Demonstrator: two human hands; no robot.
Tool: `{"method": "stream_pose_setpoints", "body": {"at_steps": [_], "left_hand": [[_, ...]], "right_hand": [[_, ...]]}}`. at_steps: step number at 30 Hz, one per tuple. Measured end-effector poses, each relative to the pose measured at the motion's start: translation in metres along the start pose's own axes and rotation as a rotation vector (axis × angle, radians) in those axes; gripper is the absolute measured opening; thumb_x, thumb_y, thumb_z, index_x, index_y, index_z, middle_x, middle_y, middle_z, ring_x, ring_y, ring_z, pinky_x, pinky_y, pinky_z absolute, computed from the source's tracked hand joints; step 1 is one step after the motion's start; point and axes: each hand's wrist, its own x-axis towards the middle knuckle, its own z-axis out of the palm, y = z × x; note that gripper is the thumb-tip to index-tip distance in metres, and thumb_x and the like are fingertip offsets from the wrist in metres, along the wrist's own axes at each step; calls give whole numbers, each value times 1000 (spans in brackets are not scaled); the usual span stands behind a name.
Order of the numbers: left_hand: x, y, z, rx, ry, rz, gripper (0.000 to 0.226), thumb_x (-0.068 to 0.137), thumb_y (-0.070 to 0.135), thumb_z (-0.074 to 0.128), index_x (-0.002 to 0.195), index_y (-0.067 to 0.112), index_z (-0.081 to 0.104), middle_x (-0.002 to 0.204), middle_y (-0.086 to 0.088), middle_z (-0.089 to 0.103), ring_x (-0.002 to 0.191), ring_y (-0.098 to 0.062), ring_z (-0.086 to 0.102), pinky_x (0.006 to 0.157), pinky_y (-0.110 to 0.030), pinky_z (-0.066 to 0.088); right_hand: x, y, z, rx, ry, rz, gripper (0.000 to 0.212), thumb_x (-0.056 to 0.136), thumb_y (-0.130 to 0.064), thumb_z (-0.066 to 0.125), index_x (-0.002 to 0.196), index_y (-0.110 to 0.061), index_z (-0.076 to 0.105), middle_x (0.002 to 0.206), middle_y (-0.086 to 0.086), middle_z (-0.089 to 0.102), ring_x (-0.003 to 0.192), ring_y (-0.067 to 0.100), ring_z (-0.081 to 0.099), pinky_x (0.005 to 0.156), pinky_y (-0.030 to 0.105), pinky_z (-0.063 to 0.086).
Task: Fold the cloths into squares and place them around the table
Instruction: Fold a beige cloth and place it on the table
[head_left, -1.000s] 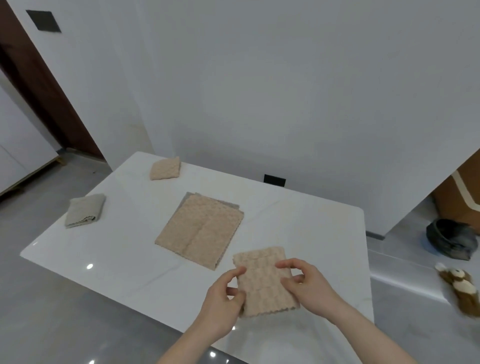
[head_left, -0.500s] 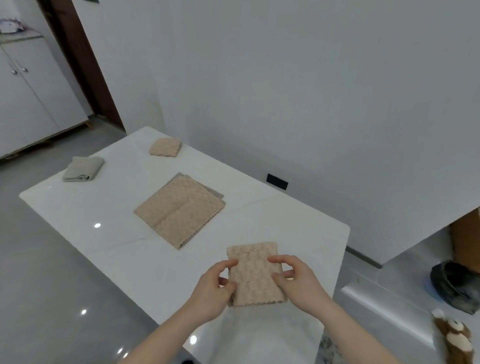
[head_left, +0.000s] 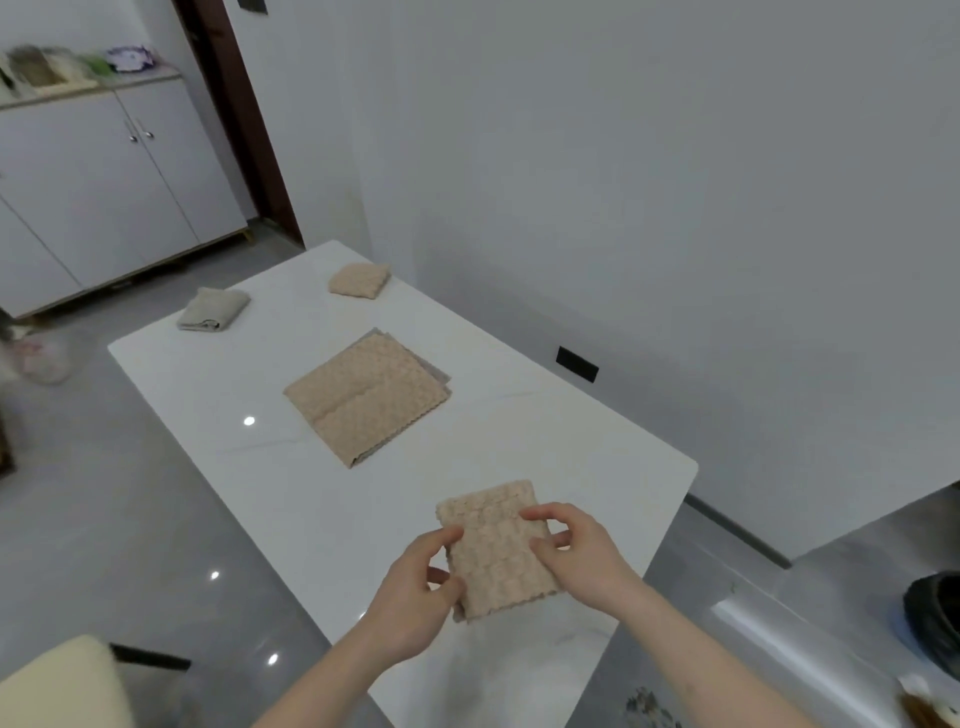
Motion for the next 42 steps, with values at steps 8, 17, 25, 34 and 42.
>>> {"method": "stream_pose_setpoints", "body": {"at_steps": [8,17,25,34,42], "left_hand": [[34,2,18,35,-85,23,56,96,18,61,148,32,47,143,23,44,103,-2,65,76,-5,47],[101,33,64,53,-95,-45,60,96,15,59,153,23,42,148,13,41,103,-4,63,75,-6,48],[196,74,138,87,-123,-144,57,96,10,56,150,25,43,143,9,39,90,-6,61,73,-11,53],[289,107,202,192,-183,-182,51,87,14,56,139,17,55,129,2,47,107,-29,65,94,-35,56],[338,107,248,178,-232,-211,57,72,43,51,128,34,60,128,3,54,108,-22,64,99,-42,56]], "right_hand": [[2,19,-17,-20,72,26,32,93,-16,63,113,-41,65,124,-24,56,85,-3,61,58,14,48],[66,48,-71,-35,23,84,34,93,-14,61,115,-40,65,125,-20,58,85,3,64,56,17,49],[155,106,-144,-85,-32,167,40,93,-14,58,124,-40,60,115,-11,61,85,7,64,64,21,53],[226,158,-213,-259,-84,149,56,89,-9,58,140,-30,51,144,-7,47,123,13,54,106,33,46],[253,188,-245,-434,-161,189,67,90,-12,61,152,-26,39,157,-8,35,141,13,40,109,19,31]]}}
